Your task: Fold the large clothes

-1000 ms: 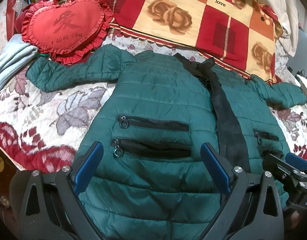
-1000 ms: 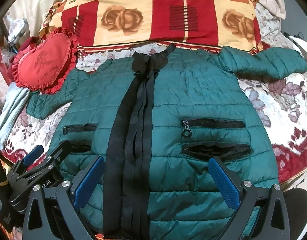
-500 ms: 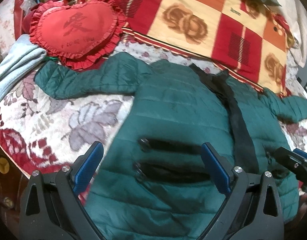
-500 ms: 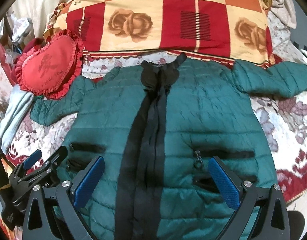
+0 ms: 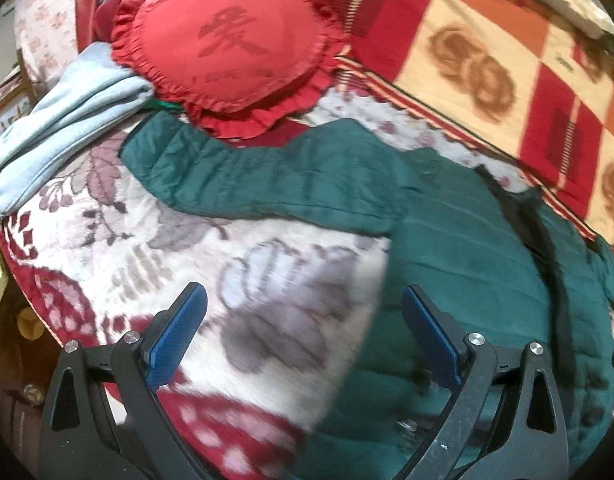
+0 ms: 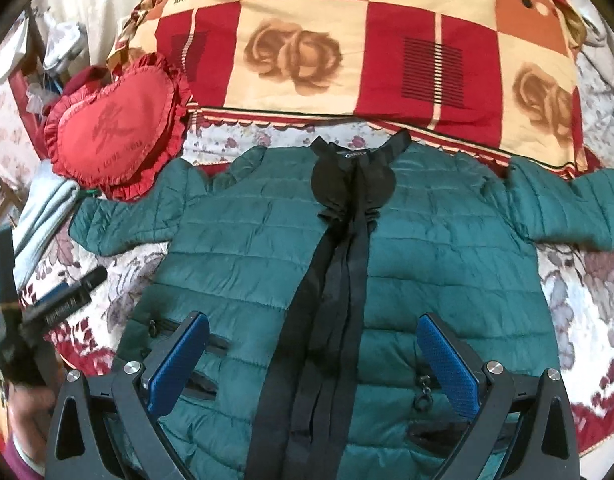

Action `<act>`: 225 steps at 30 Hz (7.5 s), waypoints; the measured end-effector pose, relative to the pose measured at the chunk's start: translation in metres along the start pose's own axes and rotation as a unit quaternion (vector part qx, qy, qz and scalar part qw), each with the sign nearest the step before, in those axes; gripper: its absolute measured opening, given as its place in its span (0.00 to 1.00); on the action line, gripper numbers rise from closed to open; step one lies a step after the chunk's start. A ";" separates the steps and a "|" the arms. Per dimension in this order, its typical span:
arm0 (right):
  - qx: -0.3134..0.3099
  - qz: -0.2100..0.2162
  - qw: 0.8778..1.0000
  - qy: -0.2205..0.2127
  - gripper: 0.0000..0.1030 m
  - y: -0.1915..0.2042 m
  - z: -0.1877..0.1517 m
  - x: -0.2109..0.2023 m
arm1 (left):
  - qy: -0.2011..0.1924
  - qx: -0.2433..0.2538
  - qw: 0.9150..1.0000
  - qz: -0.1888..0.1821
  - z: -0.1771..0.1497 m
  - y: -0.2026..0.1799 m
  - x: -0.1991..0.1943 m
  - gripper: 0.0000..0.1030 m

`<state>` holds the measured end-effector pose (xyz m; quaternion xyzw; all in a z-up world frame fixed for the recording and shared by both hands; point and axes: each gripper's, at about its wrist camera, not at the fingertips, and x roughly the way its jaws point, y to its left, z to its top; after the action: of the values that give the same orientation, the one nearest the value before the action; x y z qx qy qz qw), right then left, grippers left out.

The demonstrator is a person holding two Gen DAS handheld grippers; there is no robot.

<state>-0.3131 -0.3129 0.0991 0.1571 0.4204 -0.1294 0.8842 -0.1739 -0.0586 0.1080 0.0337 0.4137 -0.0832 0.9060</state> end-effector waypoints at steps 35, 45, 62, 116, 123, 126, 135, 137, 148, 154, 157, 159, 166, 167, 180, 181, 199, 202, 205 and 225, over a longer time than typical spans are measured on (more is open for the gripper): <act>0.010 0.044 0.999 0.020 1.00 -0.012 0.003 0.040 | 0.016 -0.169 0.972 0.160 0.101 0.177 0.157 0.95; 0.017 0.038 0.999 0.030 1.00 -0.017 0.002 0.049 | 0.016 -0.163 0.973 0.162 0.114 0.175 0.180 0.74; 0.034 0.041 0.998 0.042 1.00 -0.023 -0.006 0.049 | -0.001 -0.211 0.977 0.043 0.126 0.163 0.146 0.08; 0.058 -0.031 0.998 0.017 1.00 -0.072 -0.021 0.009 | 0.039 0.058 0.971 -0.227 0.079 -0.170 0.027 0.06; 0.059 -0.074 0.995 0.025 1.00 -0.082 0.012 0.041 | 0.057 0.077 0.968 -0.232 0.065 -0.198 0.037 0.06; 0.066 -0.084 0.994 0.025 1.00 -0.088 0.025 0.058 | 0.062 0.086 0.966 -0.234 0.059 -0.208 0.040 0.06; 0.111 -0.096 0.989 0.032 1.00 -0.122 0.038 0.088 | 0.086 0.101 0.962 -0.240 0.046 -0.234 0.054 0.06; 0.130 -0.083 0.988 0.030 1.00 -0.130 0.034 0.088 | 0.093 0.104 0.960 -0.242 0.041 -0.241 0.057 0.06; 0.186 -0.012 0.982 0.016 1.00 -0.155 0.027 0.079 | 0.127 0.133 0.950 -0.254 0.018 -0.271 0.066 0.06; 0.173 -0.006 0.985 0.010 1.00 -0.150 0.031 0.077 | 0.143 0.127 0.939 -0.286 0.021 -0.265 0.054 0.35; 0.176 0.006 0.984 0.016 1.00 -0.147 0.033 0.078 | 0.130 0.112 0.937 -0.305 0.025 -0.253 0.040 0.48; 0.182 0.011 0.983 0.021 1.00 -0.146 0.035 0.078 | 0.134 0.108 0.931 -0.322 0.029 -0.246 0.034 0.50; 0.183 0.024 0.983 0.009 1.00 -0.135 0.044 0.074 | 0.086 0.128 0.952 -0.266 0.044 -0.192 0.004 0.50; 0.188 0.026 0.982 0.007 1.00 -0.135 0.046 0.076 | 0.075 0.131 0.956 -0.250 0.046 -0.182 0.002 0.50; 0.151 0.035 0.986 0.053 0.87 -0.099 0.073 0.136 | 0.042 -0.022 0.987 -0.151 0.077 -0.062 0.059 0.50; 0.149 0.040 0.986 0.055 0.83 -0.096 0.074 0.141 | 0.044 -0.031 0.987 -0.149 0.077 -0.058 0.065 0.50; 0.087 -0.009 0.995 -0.057 0.19 -0.098 0.078 0.114 | 0.061 -0.058 0.990 -0.110 0.079 -0.046 0.094 0.50; 0.103 -0.025 0.992 -0.064 0.19 -0.120 0.088 0.103 | 0.062 -0.038 0.991 -0.109 0.085 -0.063 0.096 0.50; 0.117 -0.031 0.991 -0.053 0.19 -0.138 0.090 0.104 | 0.072 -0.014 0.992 -0.100 0.089 -0.085 0.104 0.50; 0.081 -0.078 0.992 -0.060 0.66 -0.132 0.084 0.103 | 0.048 0.027 0.995 -0.085 0.090 -0.114 0.107 0.63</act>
<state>-0.2386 -0.4759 0.0464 0.1872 0.3655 -0.2410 0.8794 -0.0580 -0.1956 0.0871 0.0271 0.4558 -0.1696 0.8734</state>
